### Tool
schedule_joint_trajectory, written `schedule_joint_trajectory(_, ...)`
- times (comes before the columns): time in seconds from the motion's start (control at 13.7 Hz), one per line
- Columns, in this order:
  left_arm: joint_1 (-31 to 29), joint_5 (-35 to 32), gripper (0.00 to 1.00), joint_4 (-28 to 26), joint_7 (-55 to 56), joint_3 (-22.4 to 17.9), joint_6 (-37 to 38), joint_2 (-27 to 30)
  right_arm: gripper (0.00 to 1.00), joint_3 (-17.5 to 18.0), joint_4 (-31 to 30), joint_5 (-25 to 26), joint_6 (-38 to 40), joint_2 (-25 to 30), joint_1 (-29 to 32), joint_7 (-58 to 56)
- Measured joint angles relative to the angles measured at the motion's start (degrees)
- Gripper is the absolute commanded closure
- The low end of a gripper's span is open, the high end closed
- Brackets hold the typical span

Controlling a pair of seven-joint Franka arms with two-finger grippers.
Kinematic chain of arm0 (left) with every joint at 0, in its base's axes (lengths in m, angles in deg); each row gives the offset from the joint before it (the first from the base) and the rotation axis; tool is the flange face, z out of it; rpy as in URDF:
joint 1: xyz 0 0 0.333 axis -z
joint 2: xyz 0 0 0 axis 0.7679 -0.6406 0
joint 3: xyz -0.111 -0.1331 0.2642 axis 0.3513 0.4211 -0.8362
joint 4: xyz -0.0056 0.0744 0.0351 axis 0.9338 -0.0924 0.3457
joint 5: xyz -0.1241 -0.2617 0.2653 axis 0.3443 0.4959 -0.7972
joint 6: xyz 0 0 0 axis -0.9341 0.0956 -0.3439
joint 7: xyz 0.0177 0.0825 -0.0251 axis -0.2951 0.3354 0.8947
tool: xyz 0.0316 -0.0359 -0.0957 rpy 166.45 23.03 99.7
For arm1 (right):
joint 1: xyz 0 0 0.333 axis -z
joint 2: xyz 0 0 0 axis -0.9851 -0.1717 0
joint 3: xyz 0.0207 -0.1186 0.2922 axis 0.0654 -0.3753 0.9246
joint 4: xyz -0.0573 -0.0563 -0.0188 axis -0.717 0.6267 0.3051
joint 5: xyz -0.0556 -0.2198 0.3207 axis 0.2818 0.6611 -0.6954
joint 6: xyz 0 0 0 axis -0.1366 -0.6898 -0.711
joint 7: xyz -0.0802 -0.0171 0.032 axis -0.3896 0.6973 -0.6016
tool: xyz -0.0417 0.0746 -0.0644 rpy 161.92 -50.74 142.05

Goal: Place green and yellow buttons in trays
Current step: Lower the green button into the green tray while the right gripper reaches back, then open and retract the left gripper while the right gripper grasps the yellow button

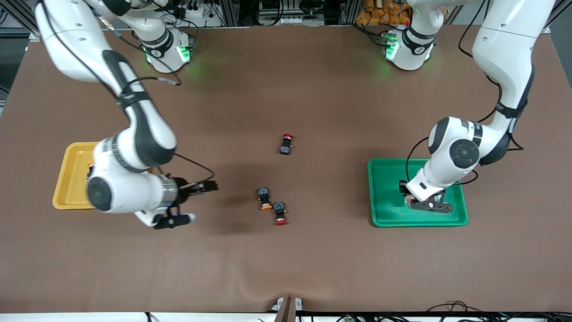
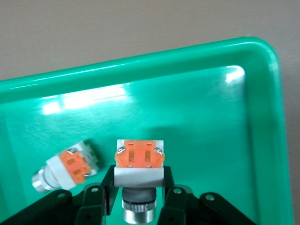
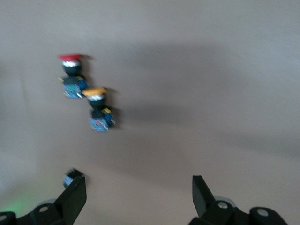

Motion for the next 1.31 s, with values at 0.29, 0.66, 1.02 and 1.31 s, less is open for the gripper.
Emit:
schedule_joint_trajectory(0.29,0.02,0.00,0.00,0.69,-1.05,0.68,-0.19,0.12,0.00,-2.00,-0.92,0.79,-9.91,-4.52,-8.38,6.06)
schedule_joint_trajectory(0.66,0.20,0.00,0.00,8.62,-1.89,3.07,14.70,4.42,0.00,-3.80,-1.07,2.85,-16.45,-10.07,-13.82,11.19)
schedule_joint_trajectory(1.02,0.14,0.00,0.00,20.04,-1.91,4.58,34.70,10.11,0.00,-5.55,-1.07,6.16,-20.88,-11.76,-17.31,15.43)
schedule_joint_trajectory(1.31,-0.07,0.14,0.00,27.32,-1.95,4.55,44.39,14.94,0.17,-6.18,-1.01,6.20,-22.54,-12.44,-17.30,16.47)
